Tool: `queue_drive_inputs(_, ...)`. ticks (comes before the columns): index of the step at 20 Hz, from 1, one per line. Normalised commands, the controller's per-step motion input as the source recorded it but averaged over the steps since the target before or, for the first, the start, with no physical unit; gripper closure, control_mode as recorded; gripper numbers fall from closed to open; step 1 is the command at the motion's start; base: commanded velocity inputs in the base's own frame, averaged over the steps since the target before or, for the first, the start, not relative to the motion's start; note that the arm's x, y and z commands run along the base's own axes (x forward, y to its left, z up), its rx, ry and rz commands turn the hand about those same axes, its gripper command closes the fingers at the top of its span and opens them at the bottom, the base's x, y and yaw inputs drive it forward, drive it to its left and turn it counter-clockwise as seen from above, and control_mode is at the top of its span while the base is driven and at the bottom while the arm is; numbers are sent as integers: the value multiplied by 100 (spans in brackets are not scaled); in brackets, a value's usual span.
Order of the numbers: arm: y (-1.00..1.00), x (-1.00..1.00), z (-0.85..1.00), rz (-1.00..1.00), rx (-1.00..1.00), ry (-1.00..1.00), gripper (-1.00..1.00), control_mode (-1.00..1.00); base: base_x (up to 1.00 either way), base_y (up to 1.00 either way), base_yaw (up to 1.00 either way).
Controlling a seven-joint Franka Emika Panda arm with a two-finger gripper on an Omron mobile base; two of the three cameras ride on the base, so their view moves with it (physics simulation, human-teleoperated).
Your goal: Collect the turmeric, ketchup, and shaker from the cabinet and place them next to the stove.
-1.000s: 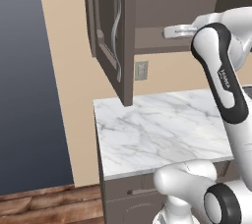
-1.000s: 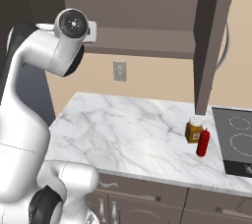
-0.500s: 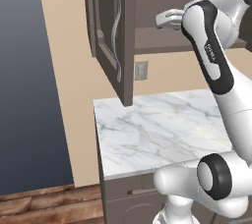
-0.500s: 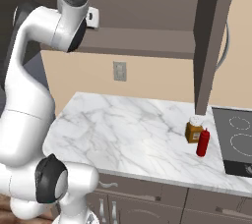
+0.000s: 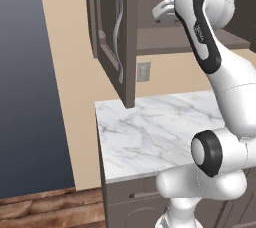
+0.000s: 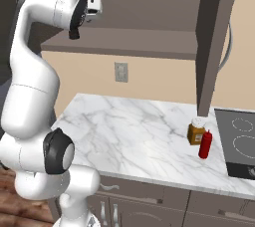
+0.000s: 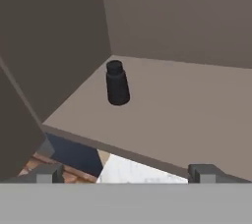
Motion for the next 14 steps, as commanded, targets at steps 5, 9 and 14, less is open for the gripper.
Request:
queue_drive_inputs(5,12,26,2,0,-3,-13,-100,-100,0,0,0)
queue_drive_inputs(9,2,20,0,0,0,-18,-100,-100,0,0,0)
queue_drive_inputs(14,-1,9,-2,0,-1,-10,-100,-100,0,0,0)
